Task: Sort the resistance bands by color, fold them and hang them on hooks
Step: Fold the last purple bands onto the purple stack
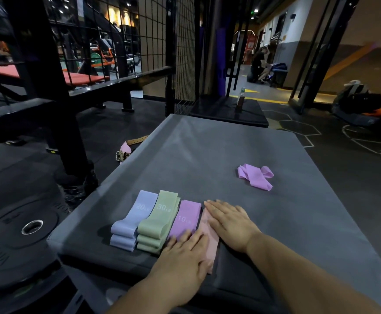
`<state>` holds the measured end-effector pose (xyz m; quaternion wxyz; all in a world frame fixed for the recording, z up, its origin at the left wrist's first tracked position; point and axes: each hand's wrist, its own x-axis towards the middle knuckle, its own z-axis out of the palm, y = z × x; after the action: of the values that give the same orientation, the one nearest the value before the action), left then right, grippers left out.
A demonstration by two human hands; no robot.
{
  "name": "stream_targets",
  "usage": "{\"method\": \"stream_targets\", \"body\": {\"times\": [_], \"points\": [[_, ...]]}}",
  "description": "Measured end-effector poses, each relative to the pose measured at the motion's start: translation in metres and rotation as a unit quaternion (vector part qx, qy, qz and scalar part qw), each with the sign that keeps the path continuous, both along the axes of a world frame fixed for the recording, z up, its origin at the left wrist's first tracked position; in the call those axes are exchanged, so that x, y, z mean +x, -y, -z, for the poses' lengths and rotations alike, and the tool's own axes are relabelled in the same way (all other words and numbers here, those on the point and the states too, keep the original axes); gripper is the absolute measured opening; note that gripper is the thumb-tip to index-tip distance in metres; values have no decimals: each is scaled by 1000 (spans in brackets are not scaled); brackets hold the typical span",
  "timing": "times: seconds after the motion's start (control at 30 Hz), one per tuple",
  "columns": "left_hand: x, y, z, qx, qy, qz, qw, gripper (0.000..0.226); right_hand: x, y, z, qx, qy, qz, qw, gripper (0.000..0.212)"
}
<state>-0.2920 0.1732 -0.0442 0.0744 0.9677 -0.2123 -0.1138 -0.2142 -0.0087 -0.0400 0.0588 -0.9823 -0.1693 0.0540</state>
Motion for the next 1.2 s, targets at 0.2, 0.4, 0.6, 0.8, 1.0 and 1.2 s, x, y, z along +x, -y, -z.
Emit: {"method": "stream_targets", "body": {"times": [0.2,0.4,0.6,0.8,1.0,1.2], "points": [[-1,1,0,26,-21,17,999,102,5,1,3,-8,-7,-9,1000,52],[1,-2,-1,29,-28,15,999,60,5,1,7,7,2,-1,1000,52],[3,0,-17,-4,-47,3,999,61,0,3,3,48,14,3,999,51],[7,7,-43,-44,-48,-22,998,65,5,9,5,195,22,21,980,48],[19,31,-47,-62,-13,-20,998,57,1,38,5,245,47,101,963,47],[39,78,-34,-3,11,14,1000,56,4,82,6,121,50,186,974,45]]}}
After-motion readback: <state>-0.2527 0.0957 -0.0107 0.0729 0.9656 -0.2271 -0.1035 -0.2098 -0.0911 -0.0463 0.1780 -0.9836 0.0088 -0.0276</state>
